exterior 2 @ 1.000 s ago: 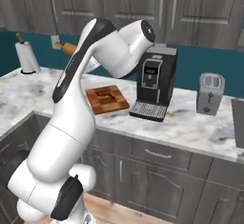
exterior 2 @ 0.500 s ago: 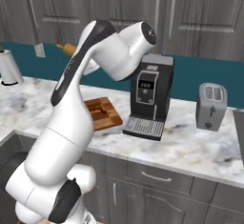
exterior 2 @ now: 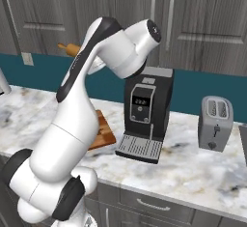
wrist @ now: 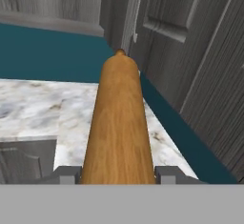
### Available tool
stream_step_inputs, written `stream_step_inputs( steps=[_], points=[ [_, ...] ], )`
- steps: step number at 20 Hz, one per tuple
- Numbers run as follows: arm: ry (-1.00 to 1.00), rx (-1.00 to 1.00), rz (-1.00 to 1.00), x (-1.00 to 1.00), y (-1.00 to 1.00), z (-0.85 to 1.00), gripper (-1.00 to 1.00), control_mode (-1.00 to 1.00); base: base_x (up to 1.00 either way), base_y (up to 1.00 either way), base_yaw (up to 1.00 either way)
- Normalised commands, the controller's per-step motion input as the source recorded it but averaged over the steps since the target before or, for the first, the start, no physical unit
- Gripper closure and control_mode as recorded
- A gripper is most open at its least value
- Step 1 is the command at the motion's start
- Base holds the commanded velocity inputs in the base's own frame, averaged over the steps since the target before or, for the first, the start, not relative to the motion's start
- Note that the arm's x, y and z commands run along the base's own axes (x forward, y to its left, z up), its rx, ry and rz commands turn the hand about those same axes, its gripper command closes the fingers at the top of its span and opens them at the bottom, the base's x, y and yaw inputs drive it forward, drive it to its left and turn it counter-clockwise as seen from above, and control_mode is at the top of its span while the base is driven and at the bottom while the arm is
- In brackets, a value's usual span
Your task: Open the cabinet, retrieve the rolling pin, and place it next to the meat on the cutting board to prepare for tenderizing.
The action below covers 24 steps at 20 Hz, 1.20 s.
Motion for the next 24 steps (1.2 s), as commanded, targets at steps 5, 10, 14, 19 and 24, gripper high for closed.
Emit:
stream_step_inputs(
  steps=[5,10,14,19,24],
  points=[
    [0.0,0.0,0.0,0.0,0.0,0.0,1.0,1.0,0.02,0.06,0.0],
    [0.0,0.0,0.0,0.0,0.0,0.0,1.0,1.0,0.0,0.0,0.0],
    [0.0,0.0,0.0,0.0,0.0,0.0,1.0,1.0,0.0,0.01,0.0],
    [0.0,0.0,0.0,-0.2,0.16,-0.1,1.0,-1.0,-0.02,0.02,0.0],
    [0.0,0.0,0.02,-0.47,0.51,-0.27,1.0,-1.0,0.0,0.0,0.0]
  ],
)
